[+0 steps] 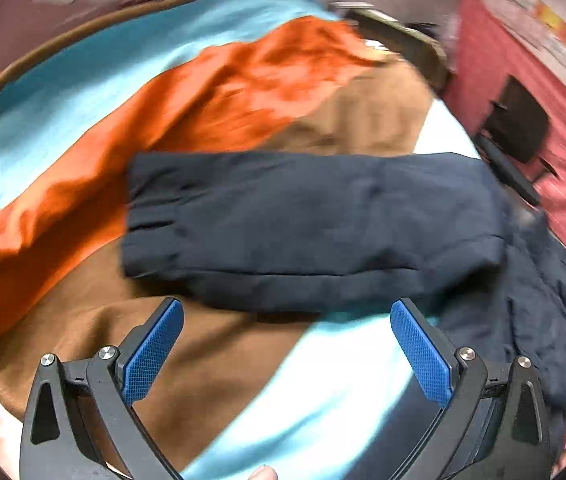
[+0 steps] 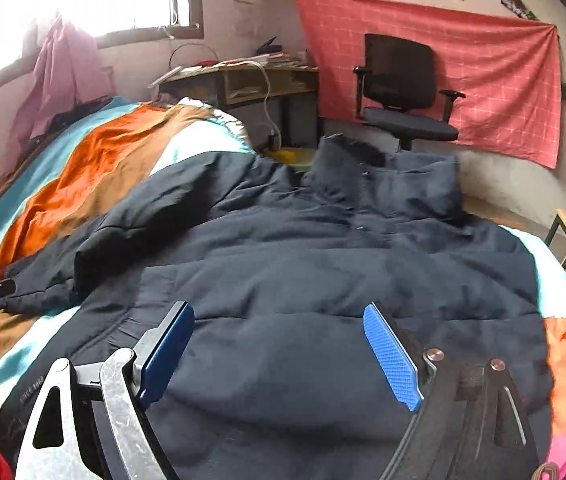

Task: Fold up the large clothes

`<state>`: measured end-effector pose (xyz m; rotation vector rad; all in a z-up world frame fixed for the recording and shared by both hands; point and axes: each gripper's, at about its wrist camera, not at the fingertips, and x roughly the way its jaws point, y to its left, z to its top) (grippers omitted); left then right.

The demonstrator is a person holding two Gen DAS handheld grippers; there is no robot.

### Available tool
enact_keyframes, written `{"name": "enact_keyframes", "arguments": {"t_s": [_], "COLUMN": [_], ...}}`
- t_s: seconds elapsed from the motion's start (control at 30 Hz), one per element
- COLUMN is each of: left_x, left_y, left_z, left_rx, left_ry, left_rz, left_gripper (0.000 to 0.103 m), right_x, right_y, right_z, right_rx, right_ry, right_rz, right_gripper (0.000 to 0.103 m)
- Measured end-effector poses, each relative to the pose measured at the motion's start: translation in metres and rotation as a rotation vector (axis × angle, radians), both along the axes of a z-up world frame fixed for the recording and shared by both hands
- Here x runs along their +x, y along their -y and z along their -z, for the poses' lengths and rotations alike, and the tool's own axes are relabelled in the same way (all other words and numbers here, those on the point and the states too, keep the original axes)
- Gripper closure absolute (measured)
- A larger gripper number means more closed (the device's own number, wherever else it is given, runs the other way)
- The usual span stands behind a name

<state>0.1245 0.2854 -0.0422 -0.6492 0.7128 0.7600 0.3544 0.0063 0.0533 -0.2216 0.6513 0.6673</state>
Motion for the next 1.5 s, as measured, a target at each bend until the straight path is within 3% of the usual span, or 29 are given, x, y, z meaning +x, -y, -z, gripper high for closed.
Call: {"name": "enact_keyframes", "arguments": {"t_s": [0.2,0.4,0.6,0.83,1.17,1.33,1.4,1.47,1.5], "left_x": [-0.011,-0.005,-0.002,0.006,-0.019,-0.012,-0.012,-0.013,-0.013], "left_y": [-0.023,-0.038,-0.046,-0.051,-0.05,-0.062,-0.061,-0.059,-0.059], "left_z": [0.022,0.028,0.033,0.041,0.037,0.043,0.041,0.035,0.035], "left_rx": [-0.12,-0.14,-0.139,-0.152,-0.352,-0.363,-0.336,-0.308,-0.305], "left_ry": [-0.014,-0.028,-0.051,-0.088,0.055,0.043,0.043,0.065,0.073], "left_rz": [-0.118,-0.155,-0.173,-0.195,-0.27,-0.333,-0.361,-0.378,-0.376], "left_gripper": [0.001,0.001,0.001,0.001,0.001,0.003,0.01,0.046,0.051], "right_x": [-0.011,-0.01,0.001,0.001,-0.001,-0.002,-0.002,-0.002,-0.002], "right_y": [-0.036,-0.063,-0.074,-0.071,-0.077,-0.078,-0.078,-0.078,-0.078], "right_z": [0.012,0.027,0.054,0.065,0.07,0.071,0.071,0.071,0.071], "right_rx": [-0.049,-0.095,-0.156,-0.128,-0.144,-0.146,-0.146,-0.145,-0.145], "right_ry": [0.017,0.031,-0.019,-0.032,-0.019,-0.016,-0.017,-0.016,-0.016], "right_rz": [-0.033,-0.034,-0.003,-0.01,-0.021,-0.021,-0.021,-0.021,-0.021], "right_gripper": [0.017,0.017,0.017,0.01,0.002,0.001,0.001,0.001,0.001]}}
